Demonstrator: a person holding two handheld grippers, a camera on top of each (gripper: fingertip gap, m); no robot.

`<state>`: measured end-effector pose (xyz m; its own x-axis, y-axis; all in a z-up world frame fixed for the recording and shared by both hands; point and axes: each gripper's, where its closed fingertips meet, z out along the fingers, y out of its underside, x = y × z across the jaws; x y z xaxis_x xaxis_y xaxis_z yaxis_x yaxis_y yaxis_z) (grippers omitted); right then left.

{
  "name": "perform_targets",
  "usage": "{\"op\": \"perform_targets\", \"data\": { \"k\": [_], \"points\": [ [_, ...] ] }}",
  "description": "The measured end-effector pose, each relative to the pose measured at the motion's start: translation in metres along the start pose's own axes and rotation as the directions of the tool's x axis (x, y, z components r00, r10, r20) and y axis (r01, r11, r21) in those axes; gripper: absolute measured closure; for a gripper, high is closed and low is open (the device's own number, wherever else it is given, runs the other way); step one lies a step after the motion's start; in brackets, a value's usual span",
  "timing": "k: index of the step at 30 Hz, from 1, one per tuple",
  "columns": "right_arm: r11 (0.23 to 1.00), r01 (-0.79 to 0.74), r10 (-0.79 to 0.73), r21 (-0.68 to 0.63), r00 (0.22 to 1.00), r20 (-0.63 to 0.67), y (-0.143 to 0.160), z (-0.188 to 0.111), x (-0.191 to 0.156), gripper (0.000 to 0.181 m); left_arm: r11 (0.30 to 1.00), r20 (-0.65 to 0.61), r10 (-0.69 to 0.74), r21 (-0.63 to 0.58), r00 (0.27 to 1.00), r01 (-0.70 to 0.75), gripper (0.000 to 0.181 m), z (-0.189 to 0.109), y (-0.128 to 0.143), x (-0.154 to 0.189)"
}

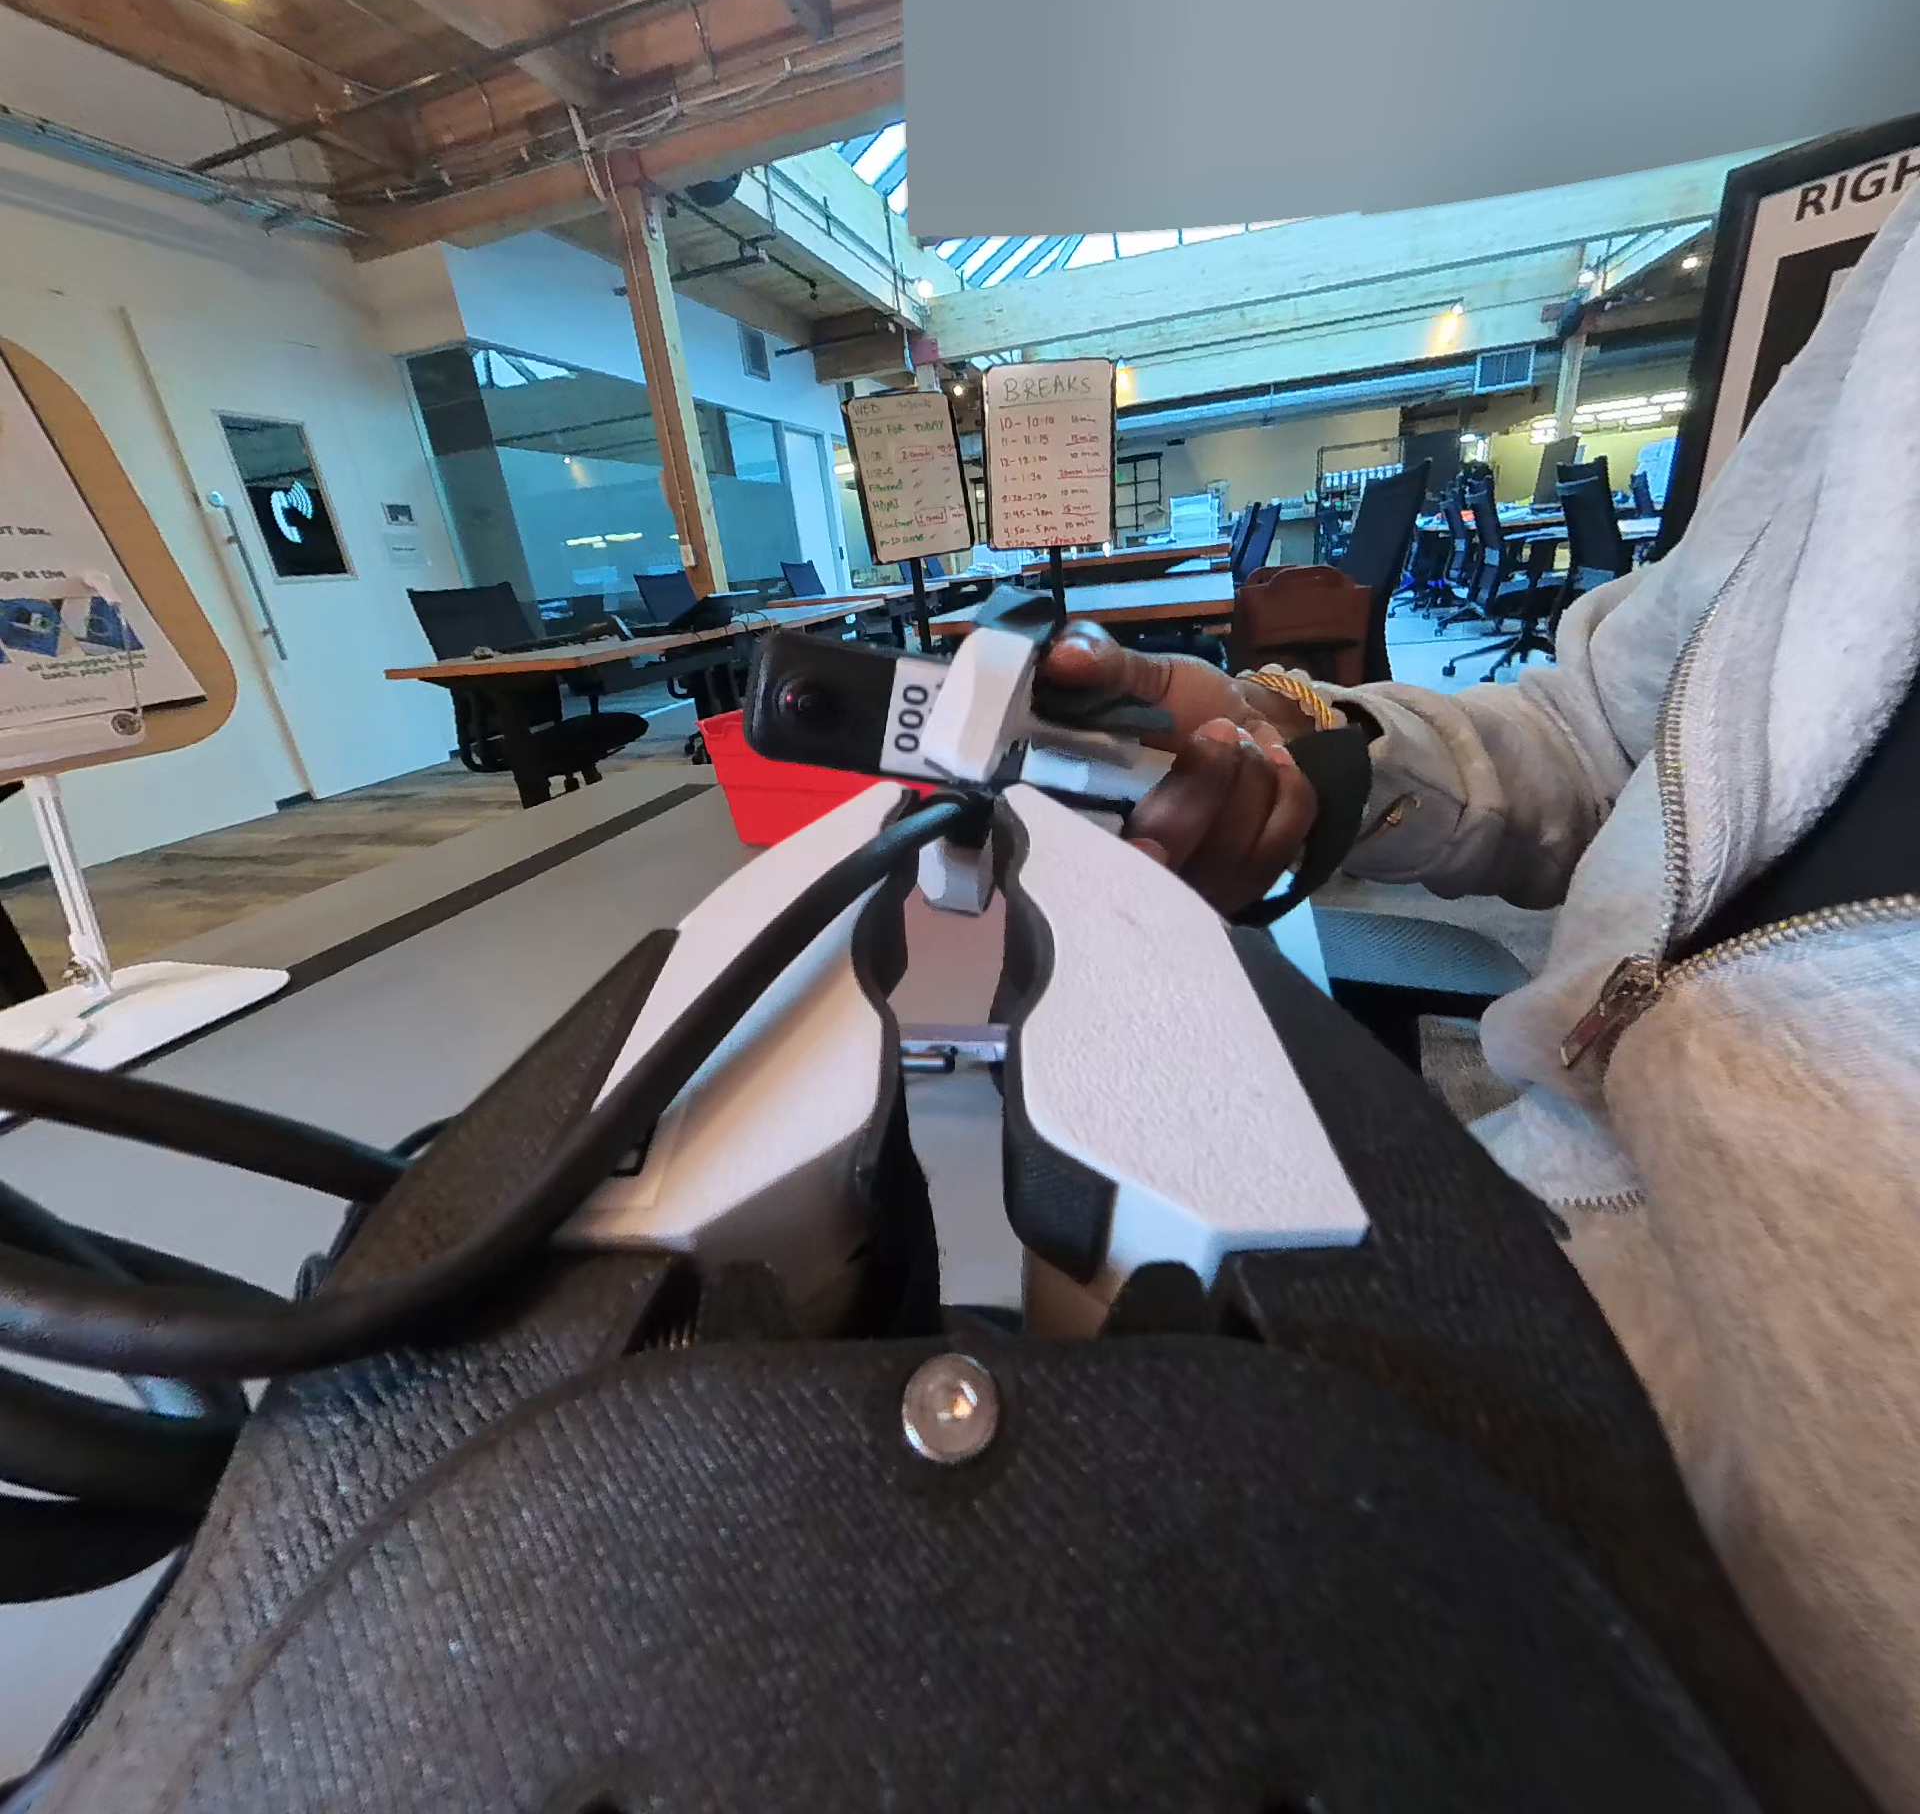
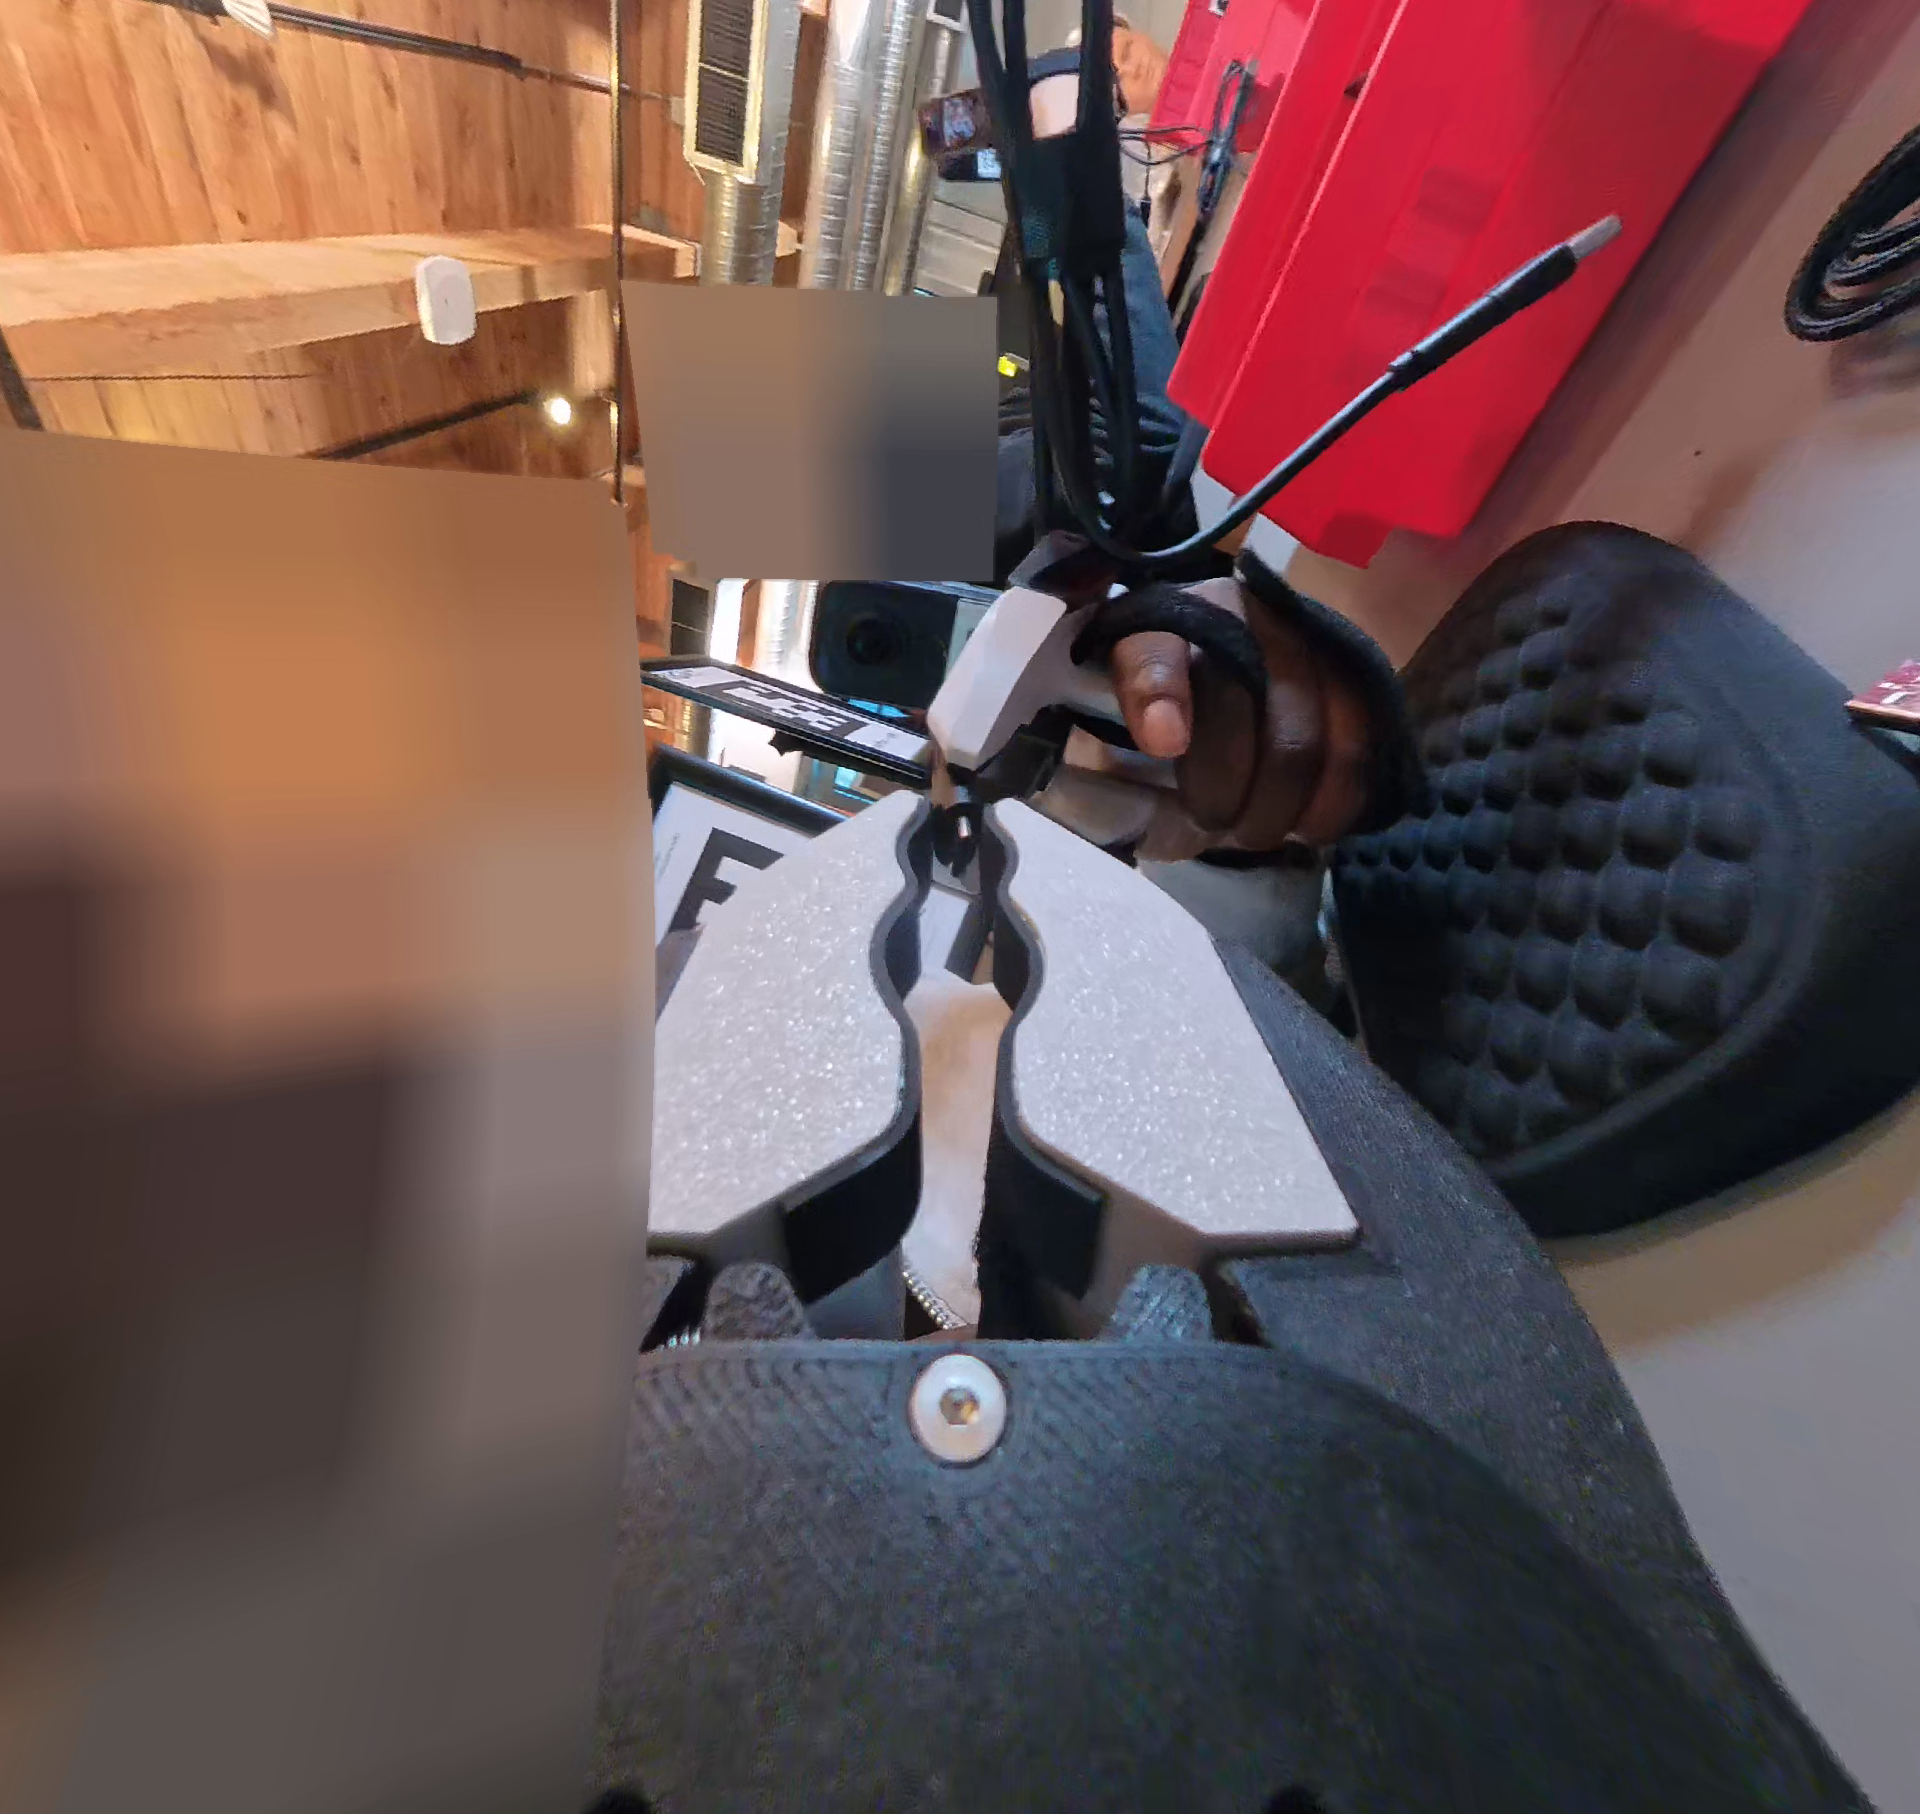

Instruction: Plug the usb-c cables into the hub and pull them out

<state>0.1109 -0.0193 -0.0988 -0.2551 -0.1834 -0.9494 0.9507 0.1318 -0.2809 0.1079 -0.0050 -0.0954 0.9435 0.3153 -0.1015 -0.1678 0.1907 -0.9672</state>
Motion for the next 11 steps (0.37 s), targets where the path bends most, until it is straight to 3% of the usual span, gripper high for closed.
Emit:
{"op": "perform_targets", "data": {
  "k": [1, 4, 11],
  "points": [
    [1.0, 0.006, -0.007, -0.007, 1.0, -0.014, 0.001, -0.001, 0.002, 0.174, 1.0, -0.004, -0.003, -0.018, 1.0, 0.003, 0.167, 0.0, 0.002, 0.0],
    [1.0, 0.013, -0.015, -0.024, 0.998, -0.068, 0.002, -0.002, 0.007, 0.175, 0.994, -0.017, 0.0, -0.11, 1.0, -0.001, 0.164, -0.001, 0.015, 0.002],
    [0.998, -0.051, 0.049, -0.047, 0.997, -0.06, 0.005, -0.001, 0.009, 0.175, 0.995, -0.02, -0.001, -0.097, 1.0, -0.001, 0.167, -0.002, 0.016, 0.002]
  ]
}}
